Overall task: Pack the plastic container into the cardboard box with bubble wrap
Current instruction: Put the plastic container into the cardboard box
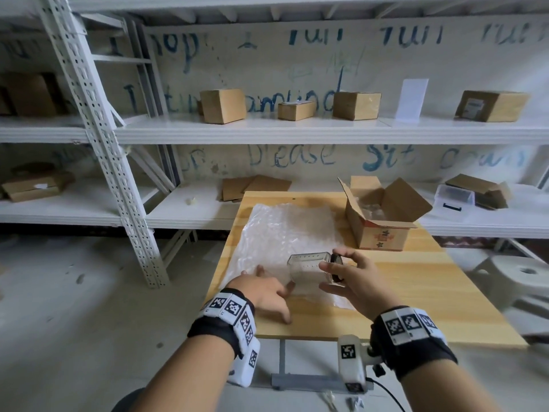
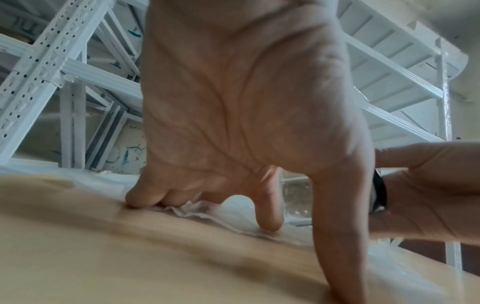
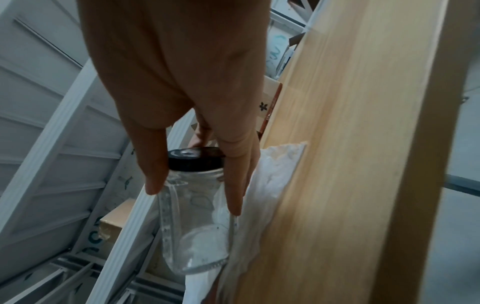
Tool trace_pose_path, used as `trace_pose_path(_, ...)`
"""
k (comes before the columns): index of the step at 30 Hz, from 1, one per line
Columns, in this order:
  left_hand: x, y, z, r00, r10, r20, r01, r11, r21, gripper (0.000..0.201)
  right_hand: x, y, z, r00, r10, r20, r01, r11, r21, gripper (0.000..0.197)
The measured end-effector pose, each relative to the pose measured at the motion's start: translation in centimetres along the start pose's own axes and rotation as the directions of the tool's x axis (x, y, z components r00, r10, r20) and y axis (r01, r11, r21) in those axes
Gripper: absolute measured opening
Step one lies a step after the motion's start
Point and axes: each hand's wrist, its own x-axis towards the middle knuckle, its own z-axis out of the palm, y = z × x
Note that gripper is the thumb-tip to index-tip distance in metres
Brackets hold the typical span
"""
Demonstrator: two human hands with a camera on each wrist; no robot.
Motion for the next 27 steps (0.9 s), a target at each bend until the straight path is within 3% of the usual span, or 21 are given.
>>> trace_pose_path(8, -0.1, -0.4, 0.3, 0.998, 0.054, 0.02, -0.052, 0.995, -0.086, 0.086, 0.8, 0.9, -1.0, 0.998, 0.05, -0.026, -0.049, 0.999, 0.022, 0.068)
trace_pose_path(13, 0.8, -0.9, 0.1, 0.999, 0.047, 0.027, -0.046, 0.998, -0.035, 0.082, 1.7, 1.1, -1.0, 0.997, 0.017, -0.073, -0.018, 1.0, -0.01, 0.05)
trace_pose_path(15, 1.5, -1.4, -0.3, 0.999, 0.035, 0.0, -0.035, 0.985, -0.167, 0.079, 1.9, 1.2, -1.0, 0.996, -0.022, -0.089, 0.017, 0.998, -0.059, 0.042)
trace_pose_path(18, 2.5, -2.5, -1.1, 0.992, -0.006, -0.125, -0.037, 0.941, -0.336, 0.072, 1.9, 1.2, -1.2, 0.994, -0.045, -0.097, 0.035, 0.994, -0.102, 0.038)
trace_pose_path(21, 3.6, -3.7, -0.8, 0.959, -0.036, -0.28, -0.058, 0.946, -0.319, 0.017, 1.9, 1.1, -1.5, 0.994, -0.05, -0.1, 0.038, 0.992, -0.123, 0.037)
trace_pose_path(24, 3.9, -4.6, -0.2, 0.914, -0.091, -0.394, -0.054, 0.938, -0.342, 0.011, 1.9, 0.9, -1.7, 0.995, -0.055, -0.085, 0.043, 0.99, -0.136, 0.036)
trace_pose_path(27, 4.2, -5.2, 0.2, 0.862, -0.093, -0.497, -0.111, 0.924, -0.365, 0.023, 1.8, 0.6, -1.6, 0.995, -0.066, -0.07, 0.054, 0.984, -0.167, 0.032)
